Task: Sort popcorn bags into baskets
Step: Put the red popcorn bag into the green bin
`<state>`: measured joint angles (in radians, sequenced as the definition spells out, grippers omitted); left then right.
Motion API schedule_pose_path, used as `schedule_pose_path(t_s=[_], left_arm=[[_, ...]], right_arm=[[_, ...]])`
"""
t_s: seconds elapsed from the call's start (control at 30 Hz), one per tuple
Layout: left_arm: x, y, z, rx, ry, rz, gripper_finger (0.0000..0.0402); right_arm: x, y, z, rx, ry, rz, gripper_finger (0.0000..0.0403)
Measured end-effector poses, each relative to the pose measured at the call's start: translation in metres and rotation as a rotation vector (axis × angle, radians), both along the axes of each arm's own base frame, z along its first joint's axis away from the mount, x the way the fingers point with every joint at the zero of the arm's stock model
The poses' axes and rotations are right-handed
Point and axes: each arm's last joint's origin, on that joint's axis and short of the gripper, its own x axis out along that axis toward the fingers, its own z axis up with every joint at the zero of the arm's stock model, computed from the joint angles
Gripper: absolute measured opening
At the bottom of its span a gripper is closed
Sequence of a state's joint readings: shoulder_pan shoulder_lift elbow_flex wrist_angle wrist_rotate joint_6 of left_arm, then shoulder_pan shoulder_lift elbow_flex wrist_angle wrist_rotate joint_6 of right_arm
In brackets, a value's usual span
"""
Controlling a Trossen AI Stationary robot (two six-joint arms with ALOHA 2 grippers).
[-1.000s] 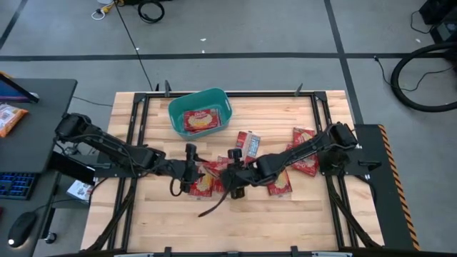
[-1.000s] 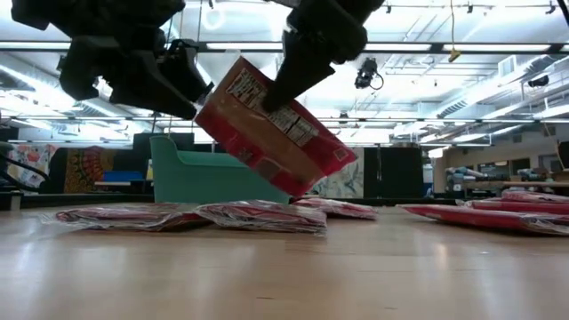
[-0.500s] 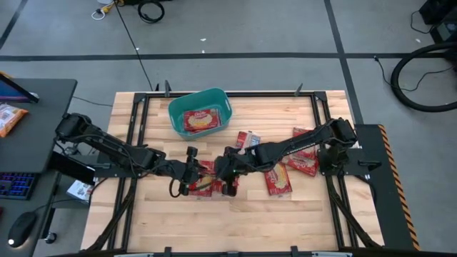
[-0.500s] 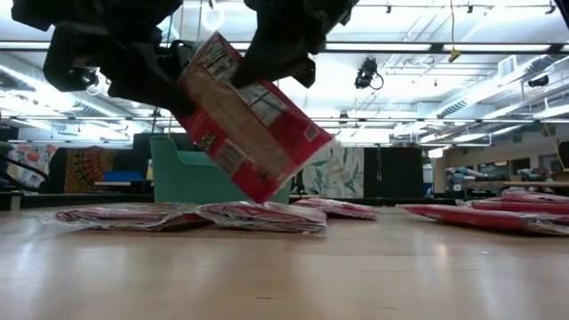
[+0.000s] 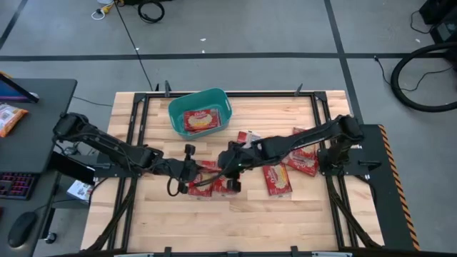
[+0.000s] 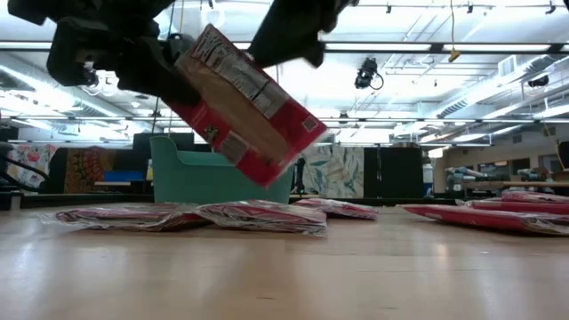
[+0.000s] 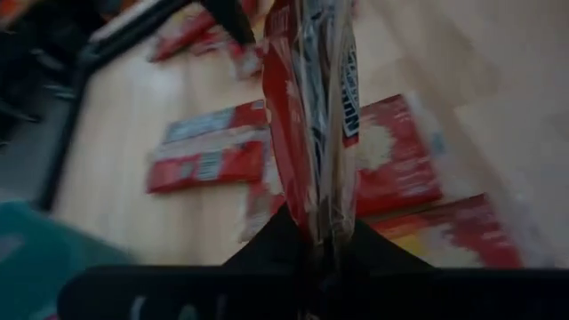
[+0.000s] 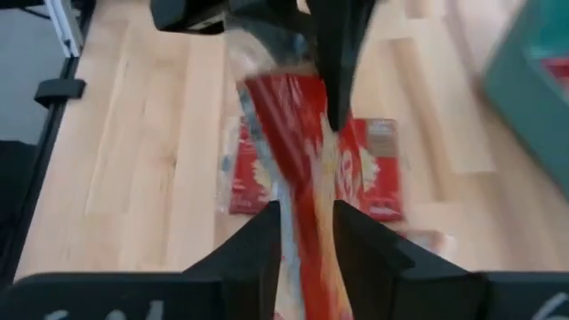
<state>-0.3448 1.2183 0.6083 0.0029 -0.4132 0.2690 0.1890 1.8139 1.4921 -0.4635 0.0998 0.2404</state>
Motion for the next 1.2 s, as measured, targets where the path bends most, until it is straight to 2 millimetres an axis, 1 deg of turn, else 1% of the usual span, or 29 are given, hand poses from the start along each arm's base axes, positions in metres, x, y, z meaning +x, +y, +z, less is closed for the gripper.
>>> schedule_pose_path(t_s=[0.2,0.3,0.4,0.5,0.73,0.97,1.1,1.2], left_arm=[[-0.017,0.010,0.025,0.121,-0.084,0.083,0.0040],[-0.025,0.019,0.038,0.185,-0.134,0.143,0.0038],[-0.031,0.030,0.048,0.229,-0.172,0.218,0.0038],[-0.032,0.045,0.053,0.215,-0.194,0.270,0.0038],[-0.027,0.090,0.052,0.129,-0.182,0.353,0.0038],[-0.029,0.137,0.048,0.046,-0.190,0.460,0.0037],[-0.028,0.161,0.034,-0.020,-0.128,0.524,0.0037],[-0.023,0.176,0.020,-0.057,-0.079,0.555,0.0037]], right_arm=[[-0.036,0.000,0.037,-0.120,0.000,-0.127,0.0122],[-0.049,0.003,0.050,-0.180,-0.024,-0.188,0.0121],[-0.057,0.009,0.057,-0.222,-0.051,-0.217,0.0121],[-0.059,0.015,0.057,-0.255,-0.058,-0.225,0.0121],[-0.062,0.027,0.047,-0.255,-0.032,-0.221,0.0120],[-0.072,0.036,0.040,-0.283,0.014,-0.256,0.0120],[-0.074,0.043,0.041,-0.308,-0.006,-0.263,0.0120],[-0.075,0.045,0.041,-0.306,-0.011,-0.262,0.0120]])
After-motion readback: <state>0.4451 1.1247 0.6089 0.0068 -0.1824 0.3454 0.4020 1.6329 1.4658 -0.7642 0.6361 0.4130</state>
